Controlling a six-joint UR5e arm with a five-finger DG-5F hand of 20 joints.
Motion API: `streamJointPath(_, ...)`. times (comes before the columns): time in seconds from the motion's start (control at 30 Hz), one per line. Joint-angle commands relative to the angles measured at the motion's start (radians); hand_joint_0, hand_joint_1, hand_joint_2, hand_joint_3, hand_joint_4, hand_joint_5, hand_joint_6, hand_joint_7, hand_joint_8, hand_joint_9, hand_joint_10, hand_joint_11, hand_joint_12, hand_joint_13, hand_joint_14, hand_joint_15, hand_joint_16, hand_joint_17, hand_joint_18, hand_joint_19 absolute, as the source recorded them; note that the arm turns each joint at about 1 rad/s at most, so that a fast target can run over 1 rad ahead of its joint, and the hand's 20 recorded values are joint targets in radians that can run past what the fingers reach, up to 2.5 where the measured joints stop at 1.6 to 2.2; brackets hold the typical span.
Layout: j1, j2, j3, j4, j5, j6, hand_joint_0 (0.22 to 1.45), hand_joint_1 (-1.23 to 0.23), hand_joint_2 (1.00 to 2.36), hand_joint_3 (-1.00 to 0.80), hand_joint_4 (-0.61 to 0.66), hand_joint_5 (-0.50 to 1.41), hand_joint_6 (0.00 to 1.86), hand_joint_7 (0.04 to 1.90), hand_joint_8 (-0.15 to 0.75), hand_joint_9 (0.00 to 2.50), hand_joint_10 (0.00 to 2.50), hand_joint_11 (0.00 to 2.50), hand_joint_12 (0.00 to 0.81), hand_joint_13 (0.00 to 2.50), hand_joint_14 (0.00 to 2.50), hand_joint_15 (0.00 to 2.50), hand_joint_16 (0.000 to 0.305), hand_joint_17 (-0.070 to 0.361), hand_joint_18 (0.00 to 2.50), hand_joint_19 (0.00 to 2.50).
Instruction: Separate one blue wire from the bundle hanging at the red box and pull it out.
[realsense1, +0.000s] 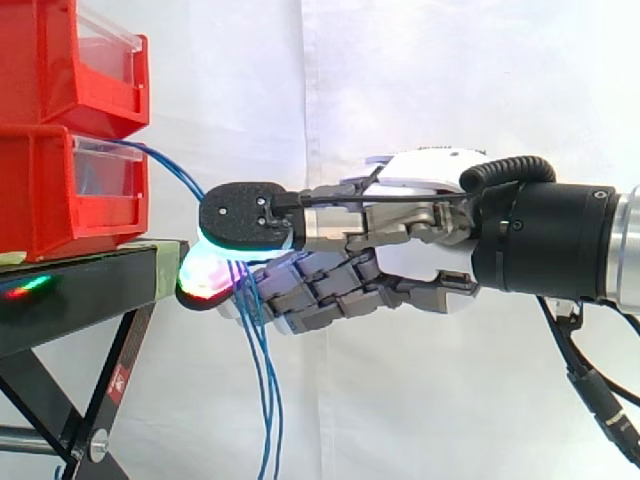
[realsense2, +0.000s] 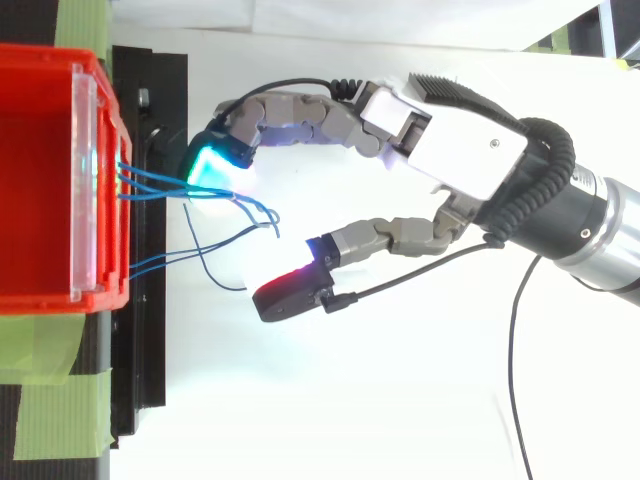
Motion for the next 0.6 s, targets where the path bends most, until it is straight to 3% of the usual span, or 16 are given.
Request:
streamJointPath(0.0,-0.003,0.001,0.0,0.005,0.0,0.001,0.55,-0.69,1.0,-0.5,0.28,-0.12,0.5,1.15,0.325,0.6,0.01,0.19,0.402,0.48,0.01,0.26,0.056,0.127,0.39,0.13)
streamJointPath(0.17,-0.005,0.001,0.0,0.011,0.0,0.001,0.56,-0.7,1.0,-0.5,0.26,-0.11,0.5,1.23,0.323,0.61,0.01,0.2,0.401,0.49,0.01,0.26,0.056,0.125,0.42,0.13)
streamJointPath(0.57,-0.006,0.001,0.037,-0.001,0.0,-0.001,0.57,-0.72,1.0,-0.47,0.24,-0.13,0.6,1.1,0.323,0.62,0.01,0.21,0.4,0.51,0.01,0.27,0.054,0.123,0.44,0.15)
